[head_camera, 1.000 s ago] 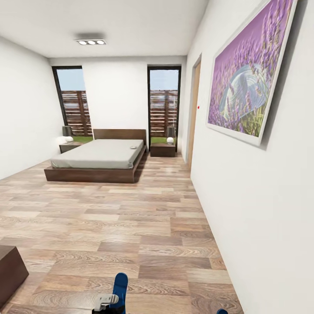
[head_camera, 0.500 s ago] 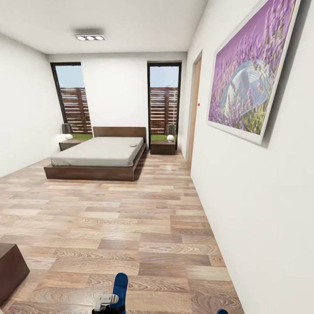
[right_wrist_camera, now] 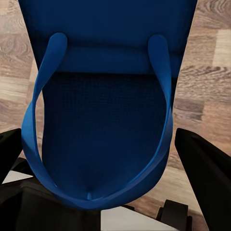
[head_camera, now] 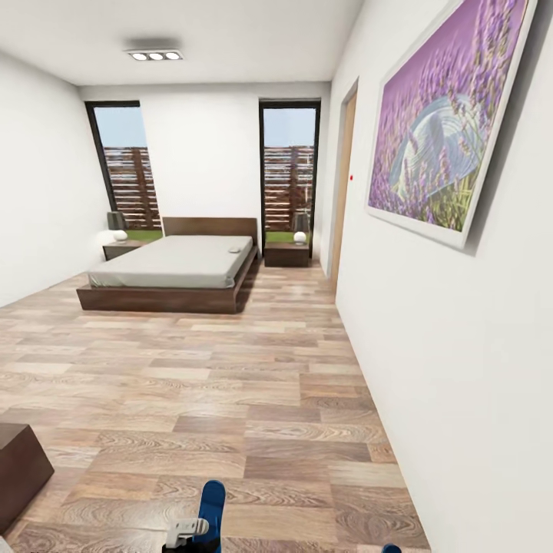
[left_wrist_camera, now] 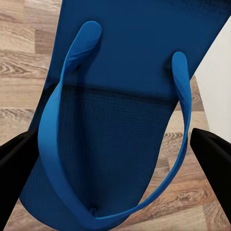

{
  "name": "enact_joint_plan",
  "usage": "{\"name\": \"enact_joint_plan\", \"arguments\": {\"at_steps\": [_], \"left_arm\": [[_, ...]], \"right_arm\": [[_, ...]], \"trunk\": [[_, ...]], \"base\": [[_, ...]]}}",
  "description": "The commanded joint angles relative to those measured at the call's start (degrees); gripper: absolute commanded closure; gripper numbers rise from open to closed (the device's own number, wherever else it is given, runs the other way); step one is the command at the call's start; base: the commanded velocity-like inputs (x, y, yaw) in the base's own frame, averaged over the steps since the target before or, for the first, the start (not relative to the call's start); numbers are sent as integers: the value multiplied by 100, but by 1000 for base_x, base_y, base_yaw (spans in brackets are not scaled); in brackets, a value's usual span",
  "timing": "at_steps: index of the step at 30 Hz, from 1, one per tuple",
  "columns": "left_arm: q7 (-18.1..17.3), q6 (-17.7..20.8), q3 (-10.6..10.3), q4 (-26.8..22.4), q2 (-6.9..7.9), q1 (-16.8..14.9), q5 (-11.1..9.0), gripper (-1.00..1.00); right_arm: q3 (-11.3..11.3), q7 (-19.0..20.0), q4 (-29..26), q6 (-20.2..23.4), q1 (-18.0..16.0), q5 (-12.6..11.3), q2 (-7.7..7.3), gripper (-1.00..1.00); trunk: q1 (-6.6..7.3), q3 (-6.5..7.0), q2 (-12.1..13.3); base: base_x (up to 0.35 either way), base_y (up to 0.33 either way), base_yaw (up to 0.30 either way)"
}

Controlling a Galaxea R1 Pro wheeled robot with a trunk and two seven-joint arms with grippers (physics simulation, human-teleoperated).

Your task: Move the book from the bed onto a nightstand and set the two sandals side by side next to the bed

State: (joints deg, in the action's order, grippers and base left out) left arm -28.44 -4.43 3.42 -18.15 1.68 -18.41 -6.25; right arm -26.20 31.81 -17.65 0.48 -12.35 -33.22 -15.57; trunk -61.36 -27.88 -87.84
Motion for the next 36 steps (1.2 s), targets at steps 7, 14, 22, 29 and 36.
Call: {"name": "enact_joint_plan", "arguments": {"at_steps": [7, 14, 22, 29, 36], "left_arm": [[-43, 2, 27, 10, -1, -5, -26, 100], [-43, 2, 27, 5, -1, -5, -26, 100], [-46, 3, 27, 7, -1, -5, -26, 100], [-46, 3, 27, 8, -1, -5, -26, 100], [-46, 3, 27, 6, -1, -5, -26, 100]], "right_arm": [[-34, 10, -1, 5, -4, -53, -3, 100], [-34, 10, -1, 5, -4, -53, -7, 100], [-34, 10, -1, 5, -4, -53, -7, 100], [-34, 13, -1, 5, -4, -53, -5, 100], [-34, 18, -1, 5, -4, -53, -2, 100]], "trunk": [[0, -69, -3], [0, -132, -3], [0, -205, -3], [0, -268, -3], [0, -331, -3]], "base": [[0, 0, 0], [0, 0, 0], [0, 0, 0], [0, 0, 0], [0, 0, 0]]}}
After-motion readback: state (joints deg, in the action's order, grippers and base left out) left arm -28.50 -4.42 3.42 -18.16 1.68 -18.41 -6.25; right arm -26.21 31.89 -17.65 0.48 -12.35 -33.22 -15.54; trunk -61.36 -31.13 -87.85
